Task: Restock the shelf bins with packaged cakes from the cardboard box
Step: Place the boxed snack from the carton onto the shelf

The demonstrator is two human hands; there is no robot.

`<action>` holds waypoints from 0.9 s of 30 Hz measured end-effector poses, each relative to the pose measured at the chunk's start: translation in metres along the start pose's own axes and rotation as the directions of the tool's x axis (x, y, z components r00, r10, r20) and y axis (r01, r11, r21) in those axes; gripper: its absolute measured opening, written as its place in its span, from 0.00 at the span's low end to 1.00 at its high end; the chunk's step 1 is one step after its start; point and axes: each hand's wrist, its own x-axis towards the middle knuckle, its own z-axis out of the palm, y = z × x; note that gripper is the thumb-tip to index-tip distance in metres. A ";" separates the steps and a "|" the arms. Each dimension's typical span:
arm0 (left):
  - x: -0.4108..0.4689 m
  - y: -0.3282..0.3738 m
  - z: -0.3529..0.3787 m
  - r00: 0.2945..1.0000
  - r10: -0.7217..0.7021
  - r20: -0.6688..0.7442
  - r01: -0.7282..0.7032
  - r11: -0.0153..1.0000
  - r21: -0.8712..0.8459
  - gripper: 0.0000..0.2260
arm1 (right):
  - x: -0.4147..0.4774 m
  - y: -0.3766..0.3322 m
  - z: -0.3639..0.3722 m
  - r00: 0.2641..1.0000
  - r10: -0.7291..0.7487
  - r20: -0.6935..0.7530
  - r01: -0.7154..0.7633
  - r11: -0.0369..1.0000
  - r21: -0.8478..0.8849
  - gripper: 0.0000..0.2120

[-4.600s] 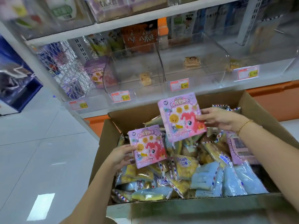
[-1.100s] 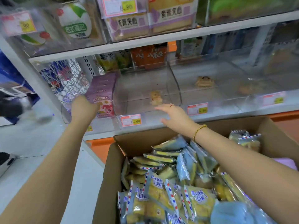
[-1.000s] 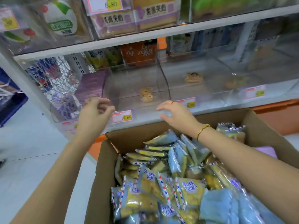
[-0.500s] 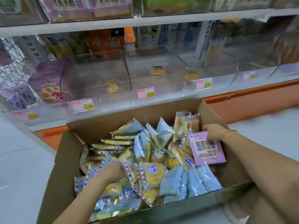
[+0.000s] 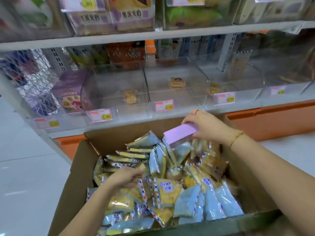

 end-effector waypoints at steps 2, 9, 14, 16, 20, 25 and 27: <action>-0.016 0.024 -0.005 0.987 0.048 0.152 0.036 0.861 -0.507 0.26 | -0.002 -0.027 0.001 0.935 -0.227 -0.274 0.235 0.972 -0.002 0.20; -0.064 0.062 -0.021 0.963 0.267 0.041 -0.175 0.735 -0.655 0.17 | -0.009 -0.055 0.042 0.612 -0.527 -0.590 0.515 0.831 -0.208 0.22; -0.072 0.062 -0.038 0.935 0.334 -0.118 -0.334 0.720 -0.608 0.09 | 0.006 -0.063 0.043 0.807 -0.349 -0.476 0.441 0.893 0.094 0.23; -0.073 0.064 -0.050 0.916 0.345 -0.204 -0.393 0.674 -0.626 0.10 | 0.015 -0.078 0.038 0.930 -0.055 -0.364 0.236 0.849 0.473 0.32; -0.078 0.068 -0.072 0.862 0.366 -0.350 -0.505 0.579 -0.640 0.10 | 0.050 -0.101 0.037 0.978 0.203 -0.046 -0.063 0.500 0.864 0.32; -0.098 0.067 -0.151 0.583 0.389 -0.713 -0.723 0.648 -0.238 0.16 | 0.084 -0.115 0.025 0.980 0.156 -0.126 -0.061 0.831 0.553 0.28; -0.110 0.069 -0.182 0.394 0.432 -0.811 -0.659 0.748 0.079 0.18 | 0.101 -0.110 0.024 0.968 0.141 -0.207 -0.074 0.950 0.302 0.30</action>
